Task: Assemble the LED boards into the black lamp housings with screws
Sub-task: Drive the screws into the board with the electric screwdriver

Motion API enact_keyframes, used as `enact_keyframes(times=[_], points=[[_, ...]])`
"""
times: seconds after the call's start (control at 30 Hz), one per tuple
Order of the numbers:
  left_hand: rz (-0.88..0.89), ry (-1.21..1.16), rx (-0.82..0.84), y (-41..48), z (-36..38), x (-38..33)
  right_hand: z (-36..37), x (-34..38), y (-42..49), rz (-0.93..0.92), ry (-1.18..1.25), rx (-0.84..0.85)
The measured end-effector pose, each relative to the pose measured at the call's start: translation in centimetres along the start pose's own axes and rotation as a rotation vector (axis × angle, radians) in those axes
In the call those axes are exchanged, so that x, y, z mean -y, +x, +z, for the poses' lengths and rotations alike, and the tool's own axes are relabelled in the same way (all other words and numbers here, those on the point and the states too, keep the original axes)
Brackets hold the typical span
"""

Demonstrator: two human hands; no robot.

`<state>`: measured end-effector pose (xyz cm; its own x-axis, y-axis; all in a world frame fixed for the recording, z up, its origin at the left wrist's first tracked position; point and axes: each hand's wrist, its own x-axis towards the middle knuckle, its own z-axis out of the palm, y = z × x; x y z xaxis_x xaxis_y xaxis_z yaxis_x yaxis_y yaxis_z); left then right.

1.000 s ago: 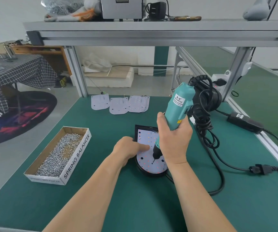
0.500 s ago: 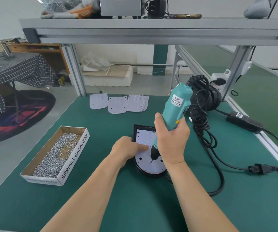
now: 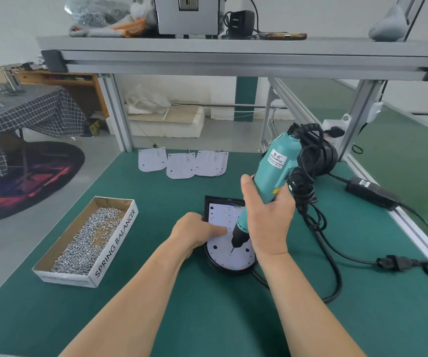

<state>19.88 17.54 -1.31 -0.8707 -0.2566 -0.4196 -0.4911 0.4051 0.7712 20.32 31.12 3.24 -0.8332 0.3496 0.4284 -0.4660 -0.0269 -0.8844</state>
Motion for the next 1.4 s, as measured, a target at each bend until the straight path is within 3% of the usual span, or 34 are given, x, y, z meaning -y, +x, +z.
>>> enact_keyframes(times=[0.1, 0.17, 0.23, 0.33, 0.4, 0.7, 0.9, 1.03, 1.17, 1.27, 1.4], points=[[0.010, 0.042, -0.024, -0.8, -0.4, -0.1, -0.3, 1.0, 1.1, 0.005, 0.069, -0.121], [0.000, 0.058, -0.165, -1.3, -0.8, -0.1, -0.6, 1.2, 1.9, 0.025, 0.049, -0.206], [0.045, -0.159, -0.261, -1.6, -1.8, -0.4, -0.8, 1.0, 2.4, 0.086, 0.042, -0.273], [0.080, -0.661, -0.059, -2.2, -3.8, -1.4, -1.4, 0.8, 3.0, 0.196, 0.094, -0.300], [0.124, -0.795, 0.101, -2.9, -4.3, -1.6, -1.7, 0.9, 3.3, 0.246, 0.164, -0.256], [0.207, -0.781, 0.389, -4.2, -2.5, -1.5, -1.7, 3.4, 3.3, 0.116, 0.329, -0.385], [0.165, -0.435, 0.165, -4.1, -1.3, -2.0, -1.6, 3.5, 3.3, 0.089, 0.348, -0.381], [0.057, -0.655, 0.129, -4.1, -0.7, -2.0, -1.5, 3.3, 3.1, 0.081, 0.338, -0.385], [-0.004, -1.026, 0.342, -4.5, -1.1, -2.0, -1.5, 3.1, 3.2, 0.074, 0.319, -0.403], [0.017, -1.028, 0.438, -4.7, -1.5, -1.7, -1.5, 3.1, 3.4, 0.072, 0.328, -0.410], [0.035, -0.979, 0.442, -5.0, -1.0, -1.8, -1.5, 3.4, 3.3, 0.072, 0.343, -0.405]])
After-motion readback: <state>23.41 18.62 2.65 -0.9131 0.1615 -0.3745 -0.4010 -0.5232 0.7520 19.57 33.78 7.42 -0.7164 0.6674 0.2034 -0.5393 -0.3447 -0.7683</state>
